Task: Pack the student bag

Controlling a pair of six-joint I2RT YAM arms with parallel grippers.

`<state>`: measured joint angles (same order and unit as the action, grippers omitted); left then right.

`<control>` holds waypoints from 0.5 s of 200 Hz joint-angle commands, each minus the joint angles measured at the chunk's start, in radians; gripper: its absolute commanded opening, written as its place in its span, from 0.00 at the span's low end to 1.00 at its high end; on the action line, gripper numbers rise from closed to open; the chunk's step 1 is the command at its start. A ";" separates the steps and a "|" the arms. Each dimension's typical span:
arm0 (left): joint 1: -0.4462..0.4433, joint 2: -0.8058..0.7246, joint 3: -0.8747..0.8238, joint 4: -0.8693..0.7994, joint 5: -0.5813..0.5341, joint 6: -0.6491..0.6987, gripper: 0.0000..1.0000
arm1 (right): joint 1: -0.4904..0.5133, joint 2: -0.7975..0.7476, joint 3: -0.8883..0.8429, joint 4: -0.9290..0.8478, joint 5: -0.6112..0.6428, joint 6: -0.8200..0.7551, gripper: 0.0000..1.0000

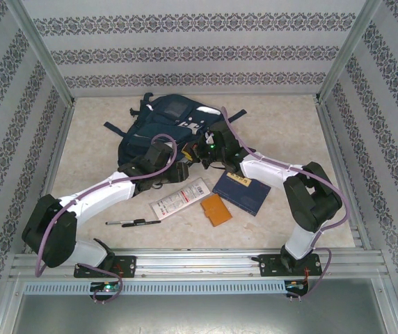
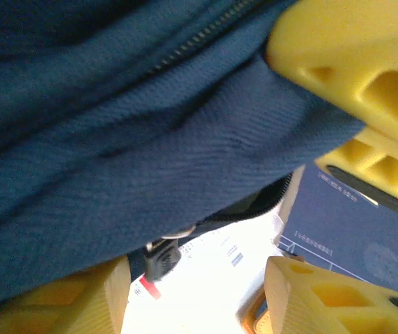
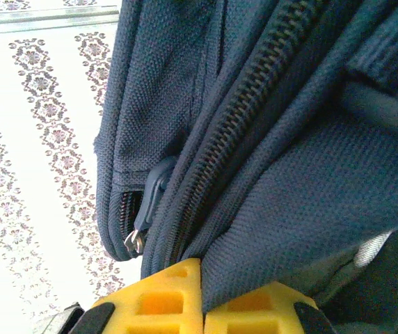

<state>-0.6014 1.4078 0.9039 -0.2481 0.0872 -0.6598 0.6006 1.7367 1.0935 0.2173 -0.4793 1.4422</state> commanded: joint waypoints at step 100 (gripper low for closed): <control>0.021 -0.019 0.020 0.059 -0.048 0.160 0.00 | 0.035 -0.051 0.028 0.062 -0.033 0.009 0.00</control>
<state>-0.5991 1.4055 0.9188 -0.2577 0.0433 -0.5766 0.6197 1.7359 1.0935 0.2188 -0.4770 1.4452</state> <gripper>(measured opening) 0.032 0.042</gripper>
